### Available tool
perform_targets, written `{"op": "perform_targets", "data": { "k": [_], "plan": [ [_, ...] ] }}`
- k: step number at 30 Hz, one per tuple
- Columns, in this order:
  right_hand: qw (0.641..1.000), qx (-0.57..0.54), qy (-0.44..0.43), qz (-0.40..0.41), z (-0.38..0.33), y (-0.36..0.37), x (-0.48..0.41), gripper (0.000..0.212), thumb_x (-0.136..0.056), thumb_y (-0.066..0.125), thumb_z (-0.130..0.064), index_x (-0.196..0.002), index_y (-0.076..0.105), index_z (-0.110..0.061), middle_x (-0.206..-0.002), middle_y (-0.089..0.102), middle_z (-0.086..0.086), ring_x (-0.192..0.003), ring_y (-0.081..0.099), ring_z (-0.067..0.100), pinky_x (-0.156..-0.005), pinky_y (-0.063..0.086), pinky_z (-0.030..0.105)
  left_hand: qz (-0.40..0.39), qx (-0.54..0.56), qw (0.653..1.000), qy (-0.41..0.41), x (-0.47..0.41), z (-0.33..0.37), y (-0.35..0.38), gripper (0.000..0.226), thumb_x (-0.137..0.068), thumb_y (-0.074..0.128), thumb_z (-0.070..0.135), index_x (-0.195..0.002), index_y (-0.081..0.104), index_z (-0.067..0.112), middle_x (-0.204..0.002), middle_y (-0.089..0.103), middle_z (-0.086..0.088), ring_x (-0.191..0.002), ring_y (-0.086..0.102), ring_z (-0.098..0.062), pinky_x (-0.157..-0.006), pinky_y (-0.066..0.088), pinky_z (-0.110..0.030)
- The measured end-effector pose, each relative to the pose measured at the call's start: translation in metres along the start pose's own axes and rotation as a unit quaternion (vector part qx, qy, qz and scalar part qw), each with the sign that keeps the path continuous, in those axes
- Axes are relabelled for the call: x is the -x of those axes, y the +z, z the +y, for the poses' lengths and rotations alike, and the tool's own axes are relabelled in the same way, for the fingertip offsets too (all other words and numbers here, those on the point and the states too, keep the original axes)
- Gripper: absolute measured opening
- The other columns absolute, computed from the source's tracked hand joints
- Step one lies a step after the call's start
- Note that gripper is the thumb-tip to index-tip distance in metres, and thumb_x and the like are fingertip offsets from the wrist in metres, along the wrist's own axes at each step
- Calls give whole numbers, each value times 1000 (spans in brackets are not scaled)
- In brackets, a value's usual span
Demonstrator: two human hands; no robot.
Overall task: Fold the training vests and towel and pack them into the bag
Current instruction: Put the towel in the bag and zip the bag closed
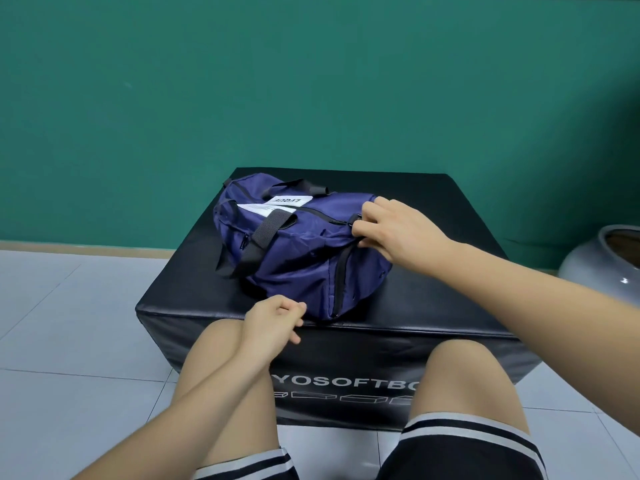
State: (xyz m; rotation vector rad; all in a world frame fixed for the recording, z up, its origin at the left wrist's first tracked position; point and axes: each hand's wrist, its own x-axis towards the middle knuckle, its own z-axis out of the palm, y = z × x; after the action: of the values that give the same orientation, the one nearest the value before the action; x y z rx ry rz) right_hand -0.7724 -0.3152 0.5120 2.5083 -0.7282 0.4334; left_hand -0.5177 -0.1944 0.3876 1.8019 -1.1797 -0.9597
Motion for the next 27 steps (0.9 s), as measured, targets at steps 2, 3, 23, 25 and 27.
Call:
{"op": "perform_targets", "data": {
  "k": [2,3,23,25,27],
  "plan": [
    [1000,9,5,-6,10,-1,5,10,-101,68,-24,-98,61,-16,-91,50,5,-79,45,28,-62,41,40,18,-9,1000,4,-9,-2,-17,16,-95,72,31,-85,75,20,-76,78,8,-56,73,-16,-72,52,-33],
    [1000,17,7,-12,16,-1,6,9,-101,68,-22,-98,61,-16,-91,50,5,-79,46,28,-61,41,40,21,-13,1000,8,-12,-4,-23,14,-95,72,28,-84,76,19,-76,78,7,-56,73,-17,-74,53,-34],
    [672,-469,573,-32,45,58,43,91,-84,43,-96,-150,50,-34,-145,60,-12,-132,56,18,-115,41,44,91,173,981,3,-162,10,-116,83,-77,64,78,-146,43,38,-146,54,12,-134,53,-17,-118,41,-49],
    [606,-552,573,-12,35,74,43,101,-72,56,-101,-154,42,-44,-150,56,-20,-138,53,15,-121,38,50,27,217,975,-29,-176,3,-111,84,-78,57,89,-150,40,50,-150,55,20,-139,51,-13,-121,35,-49],
    [560,-592,580,6,28,84,38,98,-73,63,-94,-155,36,-48,-149,56,-22,-136,54,14,-121,38,50,-17,247,968,-38,-183,-2,-100,73,-80,53,93,-143,47,58,-142,64,24,-133,59,-13,-115,40,-49]
  ]
}}
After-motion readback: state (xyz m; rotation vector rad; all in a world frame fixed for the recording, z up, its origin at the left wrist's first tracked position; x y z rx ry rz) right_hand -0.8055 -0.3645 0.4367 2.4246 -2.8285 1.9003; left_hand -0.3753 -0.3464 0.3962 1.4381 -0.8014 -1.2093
